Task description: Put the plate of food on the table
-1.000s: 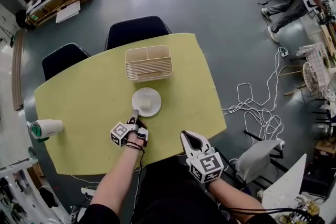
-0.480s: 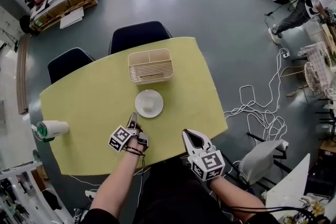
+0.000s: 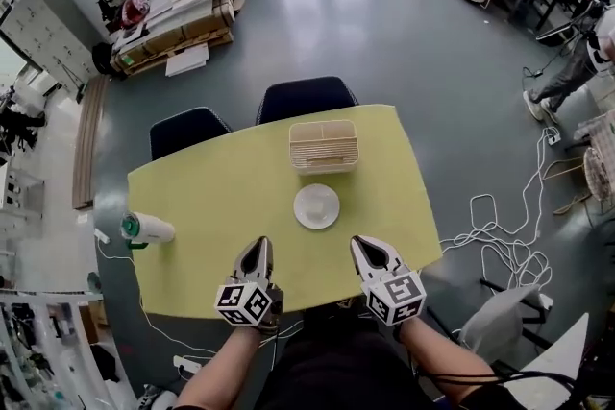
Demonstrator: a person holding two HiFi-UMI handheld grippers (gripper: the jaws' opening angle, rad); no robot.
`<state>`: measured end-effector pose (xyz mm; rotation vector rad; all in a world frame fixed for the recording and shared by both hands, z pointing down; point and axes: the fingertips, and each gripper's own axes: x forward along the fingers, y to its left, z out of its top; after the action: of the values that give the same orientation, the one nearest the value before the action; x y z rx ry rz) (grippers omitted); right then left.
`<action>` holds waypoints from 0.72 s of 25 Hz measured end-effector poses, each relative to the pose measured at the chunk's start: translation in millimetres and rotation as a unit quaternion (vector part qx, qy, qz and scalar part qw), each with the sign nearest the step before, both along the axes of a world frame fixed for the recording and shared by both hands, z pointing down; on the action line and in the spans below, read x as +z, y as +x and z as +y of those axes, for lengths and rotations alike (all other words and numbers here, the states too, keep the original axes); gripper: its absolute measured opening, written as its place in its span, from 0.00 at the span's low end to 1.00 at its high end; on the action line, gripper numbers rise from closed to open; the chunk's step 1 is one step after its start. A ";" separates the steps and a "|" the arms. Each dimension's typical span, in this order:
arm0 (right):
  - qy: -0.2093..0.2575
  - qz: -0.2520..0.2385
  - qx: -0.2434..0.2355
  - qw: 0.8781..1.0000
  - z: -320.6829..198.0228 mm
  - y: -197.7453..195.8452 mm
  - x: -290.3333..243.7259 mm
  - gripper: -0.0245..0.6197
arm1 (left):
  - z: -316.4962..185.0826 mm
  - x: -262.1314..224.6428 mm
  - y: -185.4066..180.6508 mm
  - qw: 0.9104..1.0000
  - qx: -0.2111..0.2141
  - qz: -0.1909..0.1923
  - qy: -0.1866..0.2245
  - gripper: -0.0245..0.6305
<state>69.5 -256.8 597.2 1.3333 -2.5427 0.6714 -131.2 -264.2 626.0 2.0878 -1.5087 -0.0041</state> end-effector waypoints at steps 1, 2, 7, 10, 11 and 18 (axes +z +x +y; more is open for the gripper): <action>0.005 -0.001 -0.004 1.000 1.7 -3.2 -5.6 0.06 | 7.5 -15.6 1.2 0.999 0.008 -0.027 0.020 0.05; 0.010 -0.002 -0.008 1.000 2.9 -6.0 -11.3 0.06 | 14.2 -30.1 2.4 0.998 0.016 -0.051 0.038 0.05; 0.036 -0.003 -0.013 0.999 2.7 -18.4 -41.4 0.06 | 34.1 -82.7 1.3 0.991 0.033 -0.112 0.073 0.05; 0.047 0.001 -0.013 0.999 1.8 -22.6 -55.9 0.06 | 39.2 -103.1 -2.2 0.989 0.029 -0.125 0.079 0.05; 0.050 0.002 -0.013 0.999 1.9 -23.7 -60.4 0.06 | 40.7 -108.7 -2.9 0.988 0.027 -0.128 0.081 0.05; 0.073 0.012 -0.020 0.997 3.3 -35.4 -83.4 0.06 | 43.5 -129.7 -6.8 0.987 0.025 -0.132 0.090 0.05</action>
<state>34.1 -253.5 513.8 1.3207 -2.6362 0.4659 -138.0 -220.7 496.4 2.3453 -1.6622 0.1669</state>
